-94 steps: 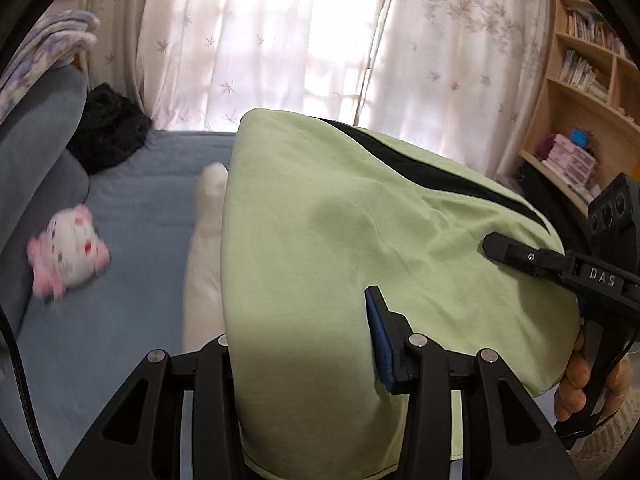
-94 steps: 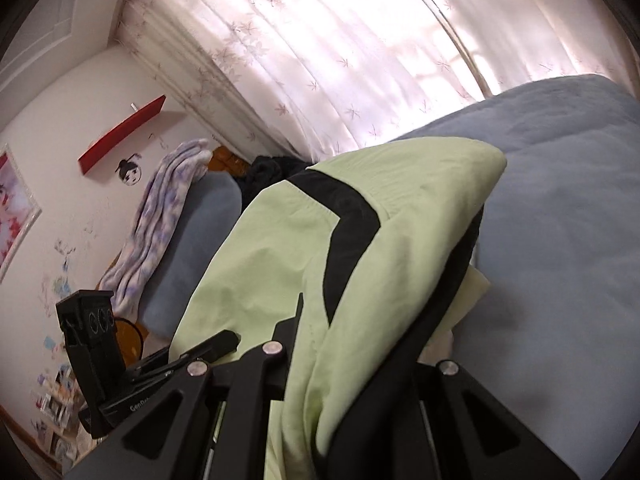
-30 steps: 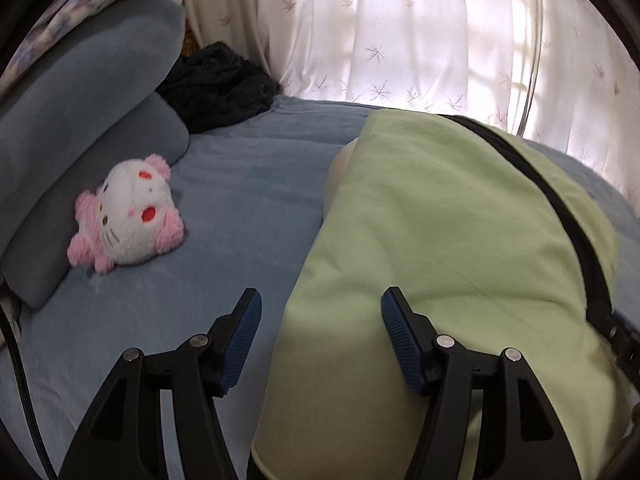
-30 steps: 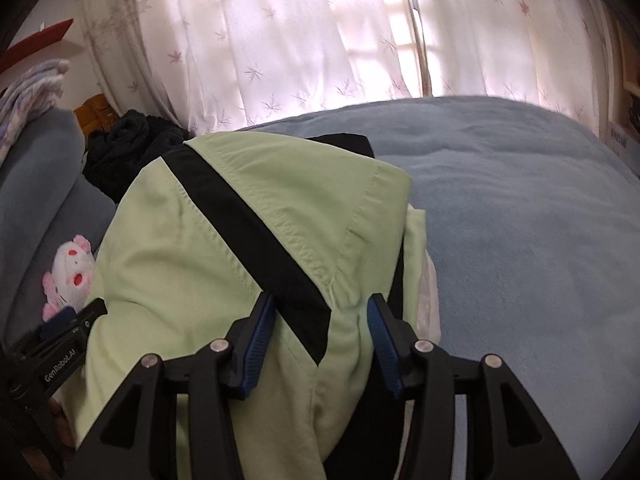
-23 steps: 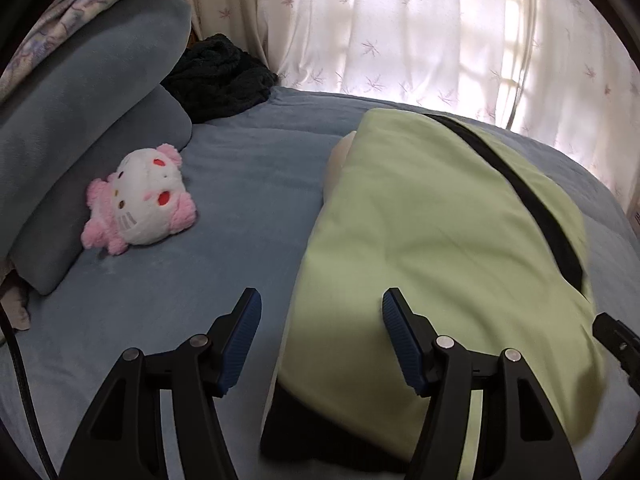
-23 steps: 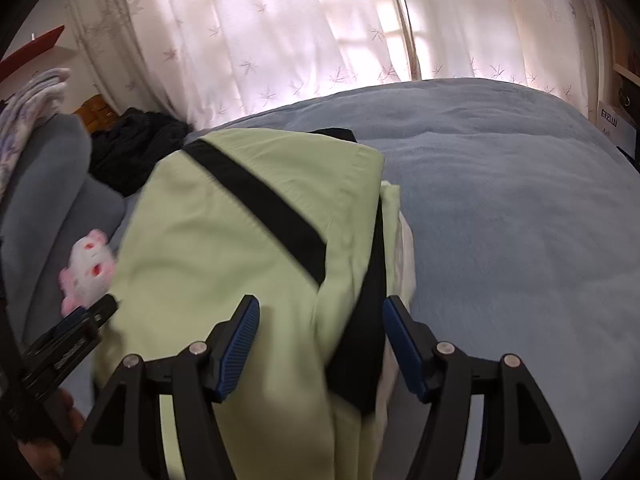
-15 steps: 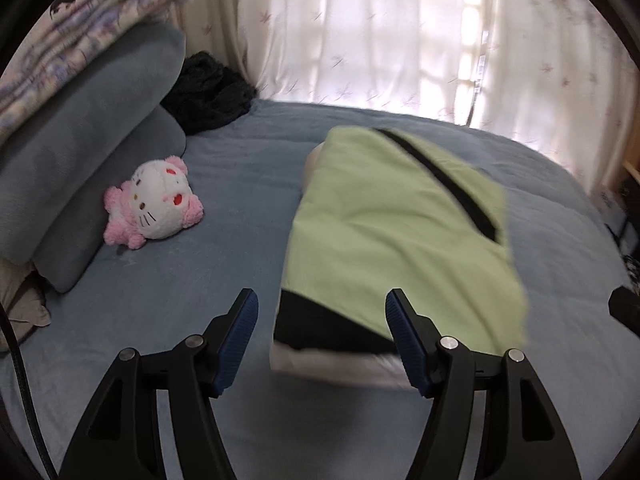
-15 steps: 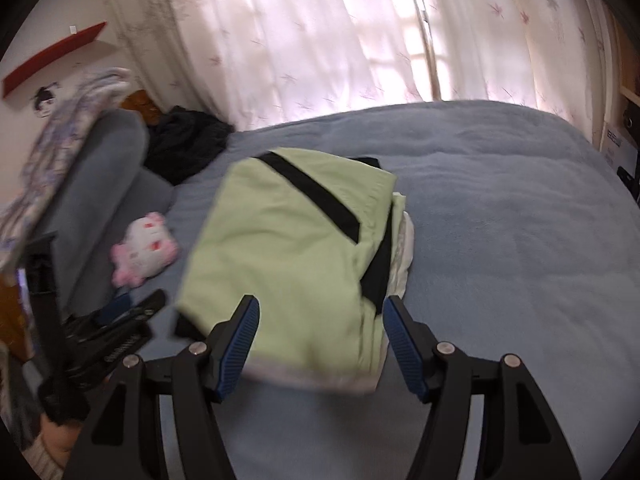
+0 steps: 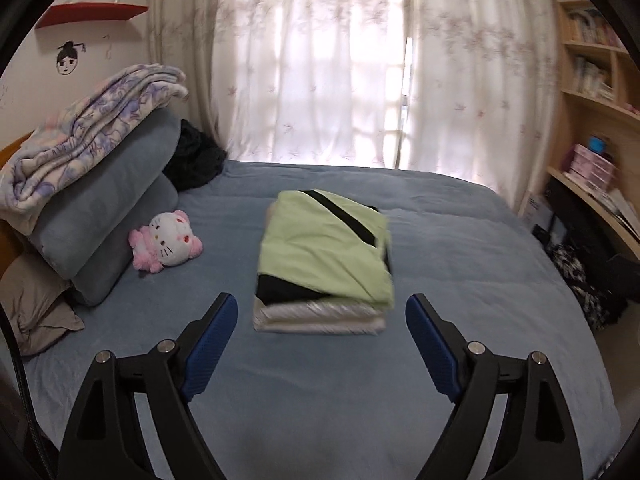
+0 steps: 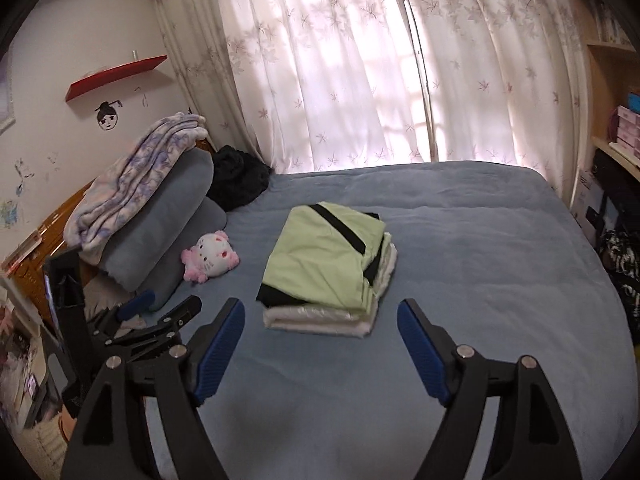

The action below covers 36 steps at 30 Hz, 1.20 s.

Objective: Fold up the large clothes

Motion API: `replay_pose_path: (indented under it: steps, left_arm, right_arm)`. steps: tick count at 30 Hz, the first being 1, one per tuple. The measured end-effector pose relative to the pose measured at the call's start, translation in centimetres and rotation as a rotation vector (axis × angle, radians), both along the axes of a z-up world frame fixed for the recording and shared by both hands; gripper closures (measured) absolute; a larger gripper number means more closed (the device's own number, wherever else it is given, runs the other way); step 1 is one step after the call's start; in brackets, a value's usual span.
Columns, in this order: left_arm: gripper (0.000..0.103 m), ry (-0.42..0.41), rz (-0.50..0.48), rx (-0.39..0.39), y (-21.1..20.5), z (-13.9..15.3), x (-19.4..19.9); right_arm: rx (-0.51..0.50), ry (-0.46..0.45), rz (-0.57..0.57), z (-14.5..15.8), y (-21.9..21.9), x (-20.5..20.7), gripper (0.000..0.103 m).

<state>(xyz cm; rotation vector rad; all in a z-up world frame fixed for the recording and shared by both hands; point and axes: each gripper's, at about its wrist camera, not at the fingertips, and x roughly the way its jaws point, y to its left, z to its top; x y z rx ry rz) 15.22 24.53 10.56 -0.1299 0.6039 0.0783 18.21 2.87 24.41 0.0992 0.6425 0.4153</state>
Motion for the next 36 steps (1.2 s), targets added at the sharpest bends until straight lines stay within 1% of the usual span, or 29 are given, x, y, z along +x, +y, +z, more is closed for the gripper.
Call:
replay_pose_path:
  steps: [4,8,10,13,16,20,24,27,29,31,32,33,35,36]
  left_arm:
    - [0.018,0.025,-0.067,-0.034,-2.5,-1.1,-4.8]
    - [0.018,0.051,-0.103,-0.056,-4.7,-3.0,-8.5]
    - [0.018,0.051,-0.120,-0.060,-5.8,-4.2,-10.0]
    - [0.018,0.047,-0.137,-0.055,-7.4,-5.9,-11.8]
    - [0.018,0.066,-0.149,-0.069,-9.0,-7.9,-13.7]
    - [0.017,0.084,-0.146,-0.122,-10.4,-10.4,-15.0]
    - [0.016,0.133,-0.136,-0.134,-12.0,-13.3,-15.4]
    - [0.016,0.146,-0.122,-0.111,-13.3,-15.2,-16.0]
    - [0.016,0.148,-0.109,-0.081,-14.0,-16.2,-16.5]
    - [0.016,0.154,-0.101,-0.072,-14.4,-17.0,-16.8]
    - [0.016,0.163,-0.097,-0.074,-14.7,-17.7,-17.2]
    - [0.016,0.169,-0.096,-0.073,-14.9,-18.1,-17.4]
    - [0.016,0.191,-0.099,-0.055,-15.6,-19.0,-17.9]
    - [0.016,0.200,-0.103,-0.042,-16.0,-19.4,-18.1]
  right_arm:
    - [0.020,0.044,0.018,-1.5,-2.4,-4.5,0.024]
    - [0.003,0.025,0.002,-3.0,-4.7,-8.3,0.024]
    - [-0.007,0.017,-0.012,-4.0,-5.7,-9.9,0.024]
    - [-0.017,0.023,-0.028,-5.9,-6.7,-11.5,0.024]
    - [-0.006,0.066,-0.040,-9.0,-7.9,-12.9,0.024]
    - [-0.008,0.097,-0.076,-12.8,-9.1,-14.4,0.024]
    - [-0.007,0.128,-0.112,-16.3,-9.8,-15.5,0.024]
    - [-0.025,0.139,-0.145,-18.4,-10.4,-16.3,0.024]
    - [-0.054,0.118,-0.194,-19.5,-10.7,-17.3,0.024]
    - [-0.070,0.097,-0.234,-20.4,-11.0,-18.2,0.024]
    - [-0.067,0.101,-0.253,-21.2,-11.2,-18.7,0.023]
    - [-0.064,0.109,-0.261,-21.7,-11.3,-18.9,0.019]
    - [-0.063,0.135,-0.262,-22.9,-11.5,-19.2,0.015]
    - [-0.071,0.141,-0.259,-23.2,-11.4,-19.2,0.015]
